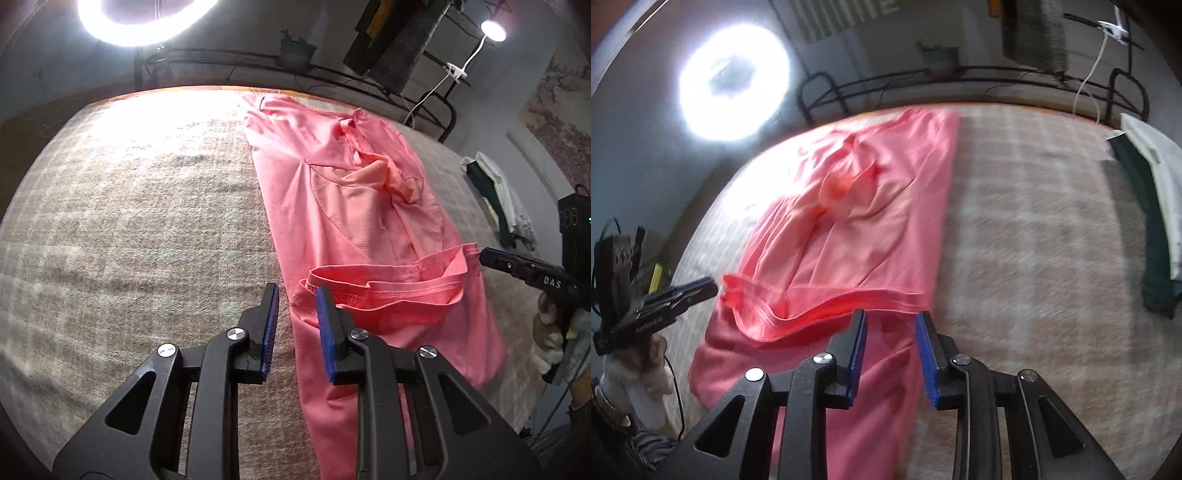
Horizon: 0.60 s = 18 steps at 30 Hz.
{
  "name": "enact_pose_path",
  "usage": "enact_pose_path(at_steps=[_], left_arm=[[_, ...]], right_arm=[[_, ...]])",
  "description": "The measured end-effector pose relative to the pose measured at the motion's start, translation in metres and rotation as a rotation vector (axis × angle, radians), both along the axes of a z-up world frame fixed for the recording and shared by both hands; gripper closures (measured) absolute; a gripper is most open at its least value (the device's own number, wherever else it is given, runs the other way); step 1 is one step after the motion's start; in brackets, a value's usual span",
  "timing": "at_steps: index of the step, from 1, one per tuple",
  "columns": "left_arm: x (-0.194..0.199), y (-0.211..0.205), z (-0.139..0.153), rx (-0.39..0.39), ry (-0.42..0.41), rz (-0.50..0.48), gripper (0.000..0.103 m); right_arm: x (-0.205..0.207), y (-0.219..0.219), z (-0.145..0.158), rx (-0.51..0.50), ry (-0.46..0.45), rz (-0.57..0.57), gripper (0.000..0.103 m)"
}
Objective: Fold small clothes
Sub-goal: 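Fold the hem over toward the collar with both tools, then open them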
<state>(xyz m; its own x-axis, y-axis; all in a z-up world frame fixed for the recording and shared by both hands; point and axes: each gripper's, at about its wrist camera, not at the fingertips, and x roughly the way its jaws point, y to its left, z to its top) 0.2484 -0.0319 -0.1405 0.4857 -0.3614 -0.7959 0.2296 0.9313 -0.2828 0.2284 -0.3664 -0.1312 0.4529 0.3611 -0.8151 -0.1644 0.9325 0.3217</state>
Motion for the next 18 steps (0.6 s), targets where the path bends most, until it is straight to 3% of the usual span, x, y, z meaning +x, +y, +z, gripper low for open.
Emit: enact_pose_path(at_steps=[11, 17, 18], left_arm=[[-0.005, -0.028, -0.007, 0.069, -0.033, -0.124, 0.080], [0.004, -0.024, -0.014, 0.077, -0.028, -0.090, 0.080], [0.005, -0.025, -0.014, 0.074, -0.029, -0.096, 0.093]], right_arm=[[0.005, 0.000, -0.005, 0.012, -0.013, 0.040, 0.071], [0.013, 0.007, -0.013, -0.002, -0.002, 0.051, 0.072], [0.013, 0.008, -0.014, -0.001, 0.000, 0.051, 0.073]])
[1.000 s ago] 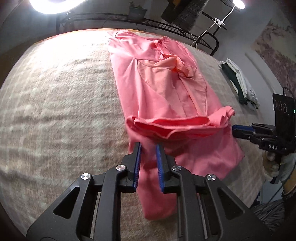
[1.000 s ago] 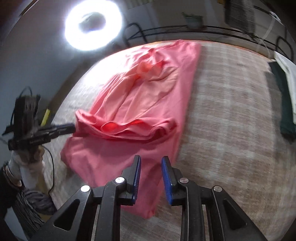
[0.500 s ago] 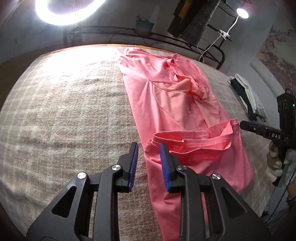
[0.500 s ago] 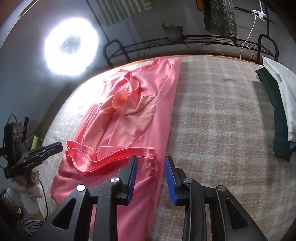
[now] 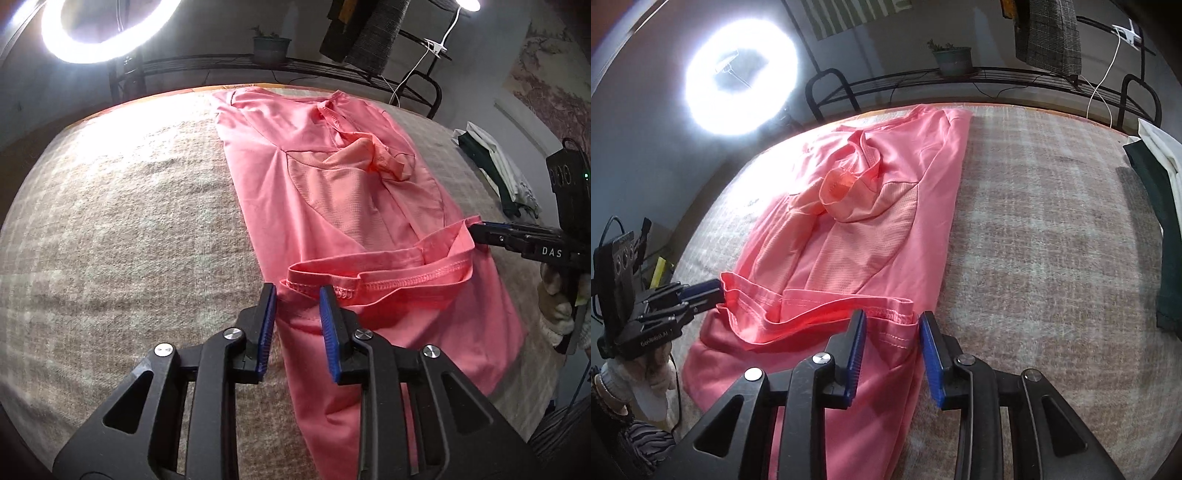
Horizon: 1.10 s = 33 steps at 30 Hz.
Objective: Fold small clothes
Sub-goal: 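Fold the hem over toward the collar with both tools, then open them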
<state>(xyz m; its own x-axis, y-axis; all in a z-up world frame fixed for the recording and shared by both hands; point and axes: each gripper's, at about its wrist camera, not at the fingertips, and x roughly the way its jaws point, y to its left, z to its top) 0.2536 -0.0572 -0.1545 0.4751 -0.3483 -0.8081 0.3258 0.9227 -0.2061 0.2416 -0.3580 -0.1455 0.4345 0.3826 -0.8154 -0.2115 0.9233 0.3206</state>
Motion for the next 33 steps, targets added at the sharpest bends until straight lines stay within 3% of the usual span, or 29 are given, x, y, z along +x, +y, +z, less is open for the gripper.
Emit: enact_pose_path(at_steps=[1, 4, 5, 10, 14, 15, 16, 17, 18, 20, 22, 23, 24, 28, 30, 31, 33], left_arm=[[0.002, -0.002, 0.000, 0.003, -0.002, -0.010, 0.102], [0.009, 0.005, 0.003, -0.037, 0.012, 0.031, 0.102], [0.013, 0.010, 0.004, -0.052, 0.020, 0.056, 0.102], [0.019, 0.037, 0.013, -0.084, 0.011, 0.125, 0.102], [0.012, 0.039, 0.018, -0.095, 0.004, 0.072, 0.100], [0.012, 0.037, 0.017, -0.100, 0.011, 0.055, 0.093], [0.010, 0.033, 0.016, -0.095, 0.018, 0.040, 0.078], [0.009, 0.030, 0.014, -0.089, 0.024, 0.028, 0.069], [0.009, 0.025, 0.012, -0.082, 0.028, 0.013, 0.064], [0.007, 0.014, 0.008, -0.037, 0.022, -0.012, 0.064], [0.006, 0.003, 0.001, 0.028, 0.020, -0.027, 0.102], [0.007, -0.001, -0.002, 0.048, 0.013, -0.020, 0.102], [0.007, -0.001, -0.002, 0.052, 0.003, -0.006, 0.102], [0.013, 0.007, -0.001, 0.045, -0.003, 0.085, 0.102], [0.011, 0.009, 0.005, 0.079, -0.035, 0.107, 0.102], [0.008, 0.010, 0.009, 0.096, -0.053, 0.111, 0.102], [0.002, 0.013, 0.015, 0.102, -0.066, 0.107, 0.102]], right_arm=[[0.001, 0.001, -0.001, 0.002, 0.003, 0.002, 0.077], [0.004, 0.003, -0.004, -0.015, 0.007, 0.005, 0.097], [0.005, 0.003, -0.004, -0.020, 0.008, -0.005, 0.098], [0.011, -0.004, -0.002, -0.012, -0.010, -0.056, 0.097], [0.011, -0.005, 0.003, -0.026, -0.015, -0.063, 0.083], [0.010, -0.007, 0.003, -0.005, -0.009, -0.059, 0.078], [0.009, -0.009, 0.003, 0.019, 0.001, -0.053, 0.070], [0.008, -0.010, 0.002, 0.041, 0.009, -0.047, 0.070], [0.006, -0.010, 0.001, 0.037, 0.011, -0.045, 0.071], [0.005, -0.008, -0.001, 0.014, 0.016, -0.038, 0.077], [0.004, -0.007, -0.003, 0.011, 0.023, -0.030, 0.085], [0.004, -0.006, -0.004, 0.008, 0.023, -0.025, 0.096], [0.004, -0.003, -0.004, -0.001, 0.022, -0.017, 0.099], [0.006, -0.001, -0.005, -0.072, 0.011, -0.044, 0.100], [0.005, -0.004, -0.002, -0.057, 0.015, -0.056, 0.092], [0.004, -0.006, 0.000, -0.066, 0.022, -0.066, 0.073], [-0.005, -0.014, 0.009, -0.030, 0.019, -0.072, 0.071]])
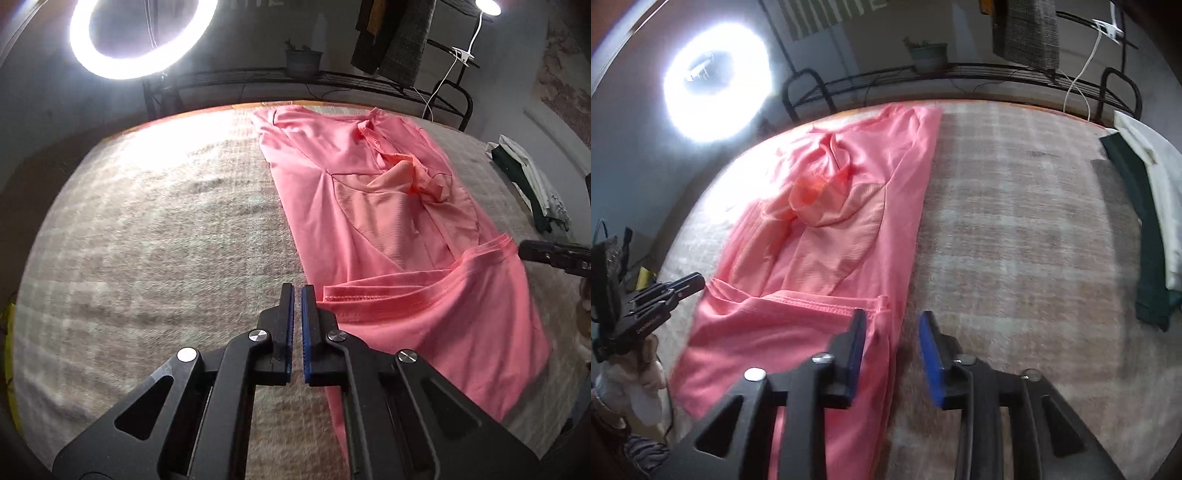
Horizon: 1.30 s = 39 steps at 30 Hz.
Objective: Fold small clothes
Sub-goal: 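Fold the hem over toward the collar with both tools, then open them, then move both tools to the collar end and grasp the shirt there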
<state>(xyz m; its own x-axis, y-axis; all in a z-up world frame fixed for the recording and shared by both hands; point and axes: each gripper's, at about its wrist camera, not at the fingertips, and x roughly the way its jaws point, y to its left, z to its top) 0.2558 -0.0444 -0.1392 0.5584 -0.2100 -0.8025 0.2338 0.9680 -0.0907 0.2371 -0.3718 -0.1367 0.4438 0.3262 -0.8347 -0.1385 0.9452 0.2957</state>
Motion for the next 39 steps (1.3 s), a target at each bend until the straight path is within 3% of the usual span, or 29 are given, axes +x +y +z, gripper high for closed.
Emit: enact_pose_path(at_steps=[7, 9, 12, 13, 15, 16, 20, 24, 26, 27, 28, 30, 39], left_arm=[[-0.046, -0.024, 0.017, -0.001, -0.045, -0.185, 0.102], [-0.049, -0.034, 0.010, 0.015, -0.029, -0.203, 0.102], [-0.042, -0.039, -0.007, 0.012, 0.039, -0.164, 0.102], [-0.039, -0.039, -0.011, 0.031, 0.050, -0.143, 0.102], [-0.037, -0.036, -0.018, 0.094, 0.037, -0.094, 0.098], [-0.036, -0.032, -0.017, 0.103, 0.035, -0.067, 0.091], [-0.035, -0.017, -0.007, 0.070, 0.027, -0.021, 0.091], [-0.023, -0.013, 0.012, 0.057, 0.003, -0.018, 0.091], [-0.010, -0.009, 0.020, 0.019, 0.002, -0.009, 0.090], [-0.003, -0.007, 0.027, -0.010, -0.006, 0.001, 0.084], [0.004, -0.006, 0.029, -0.022, -0.014, 0.006, 0.076], [0.015, -0.003, 0.035, -0.030, -0.031, 0.012, 0.072], [0.099, 0.019, 0.028, -0.054, -0.017, 0.043, 0.072]], right_arm=[[-0.054, -0.014, 0.002, 0.117, 0.095, 0.090, 0.071], [-0.070, -0.011, -0.006, 0.079, 0.128, 0.113, 0.073], [-0.083, -0.002, -0.017, 0.056, 0.157, 0.146, 0.086], [-0.086, 0.001, -0.017, 0.053, 0.155, 0.152, 0.100], [-0.091, 0.007, -0.016, -0.009, 0.147, 0.166, 0.103], [-0.093, 0.006, -0.017, -0.039, 0.150, 0.166, 0.103], [-0.102, -0.009, -0.014, -0.062, 0.146, 0.149, 0.103], [-0.097, -0.018, 0.000, -0.024, 0.097, 0.141, 0.099], [-0.090, -0.017, 0.012, -0.017, 0.051, 0.133, 0.072], [-0.085, -0.017, 0.019, -0.010, 0.021, 0.131, 0.069], [-0.079, -0.016, 0.027, -0.006, -0.009, 0.130, 0.069], [-0.064, -0.017, 0.036, -0.011, -0.054, 0.127, 0.069], [0.026, -0.047, 0.040, 0.044, -0.110, 0.039, 0.067]])
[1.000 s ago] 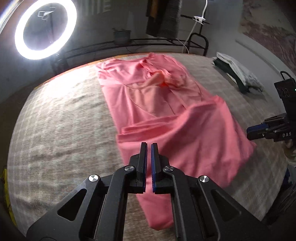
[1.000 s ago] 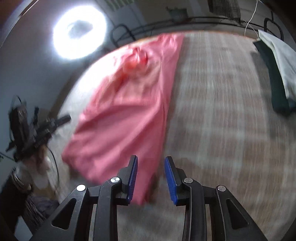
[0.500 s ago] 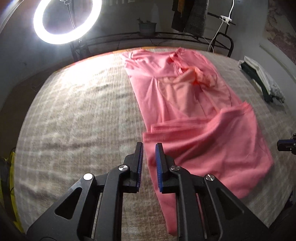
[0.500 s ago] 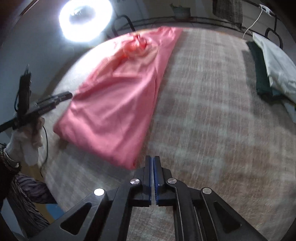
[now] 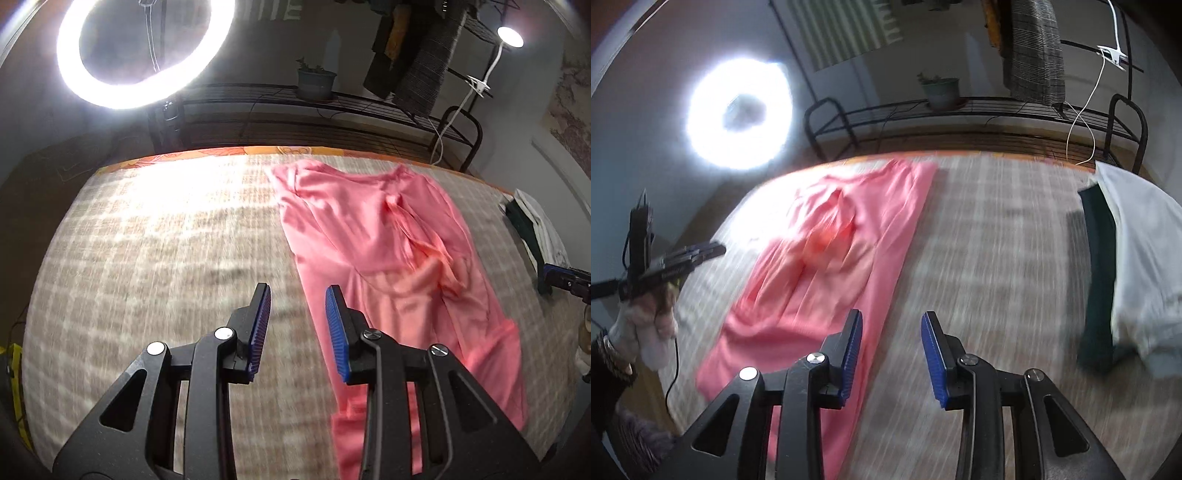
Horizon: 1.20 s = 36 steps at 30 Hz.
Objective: Fold small clothes
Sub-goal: 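Move both tools to the collar end and grasp the shirt there, then lift the collar end with both tools and fold it over the hem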
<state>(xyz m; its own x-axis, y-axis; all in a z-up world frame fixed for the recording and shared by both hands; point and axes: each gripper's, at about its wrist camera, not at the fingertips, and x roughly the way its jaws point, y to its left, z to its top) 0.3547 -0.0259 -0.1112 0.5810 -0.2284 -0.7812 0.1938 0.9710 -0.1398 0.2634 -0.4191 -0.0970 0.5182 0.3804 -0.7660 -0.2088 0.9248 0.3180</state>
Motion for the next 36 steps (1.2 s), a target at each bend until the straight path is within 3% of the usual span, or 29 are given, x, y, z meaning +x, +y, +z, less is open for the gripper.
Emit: enact_pose_path(at_steps=[4, 7, 12, 21, 25, 28, 29, 30, 31, 32, 36], left_arm=[[0.046, 0.007, -0.009, -0.040, 0.014, 0.011, 0.071], [0.078, 0.012, -0.016, -0.085, 0.030, 0.026, 0.063], [0.122, 0.016, -0.031, -0.145, 0.049, 0.054, 0.063], [0.170, 0.002, -0.050, -0.145, 0.070, 0.031, 0.063], [0.179, -0.008, -0.062, -0.133, 0.094, 0.006, 0.063], [0.180, -0.020, -0.062, -0.085, 0.067, -0.018, 0.063], [0.179, -0.023, -0.061, -0.076, 0.063, -0.026, 0.066], [0.180, -0.025, -0.061, -0.071, 0.061, -0.032, 0.082], [0.179, -0.029, -0.061, -0.067, 0.058, -0.045, 0.096], [0.178, -0.031, -0.059, -0.066, 0.051, -0.052, 0.097], [0.170, -0.037, -0.050, -0.063, 0.010, -0.064, 0.100]], right_arm=[[0.049, -0.007, -0.006, 0.044, -0.006, -0.025, 0.065], [0.085, -0.005, -0.014, 0.045, -0.012, -0.027, 0.065], [0.144, 0.002, -0.037, 0.053, 0.007, -0.053, 0.064], [0.220, 0.008, -0.064, 0.101, 0.017, -0.092, 0.064], [0.237, 0.019, -0.073, 0.101, 0.030, -0.077, 0.063], [0.244, 0.030, -0.077, 0.075, 0.024, -0.054, 0.063], [0.246, 0.031, -0.077, 0.077, 0.023, -0.049, 0.064], [0.247, 0.032, -0.077, 0.085, 0.026, -0.044, 0.067], [0.248, 0.031, -0.077, 0.095, 0.028, -0.045, 0.080], [0.249, 0.032, -0.078, 0.108, 0.036, -0.041, 0.092], [0.245, 0.041, -0.073, 0.071, 0.009, -0.003, 0.099]])
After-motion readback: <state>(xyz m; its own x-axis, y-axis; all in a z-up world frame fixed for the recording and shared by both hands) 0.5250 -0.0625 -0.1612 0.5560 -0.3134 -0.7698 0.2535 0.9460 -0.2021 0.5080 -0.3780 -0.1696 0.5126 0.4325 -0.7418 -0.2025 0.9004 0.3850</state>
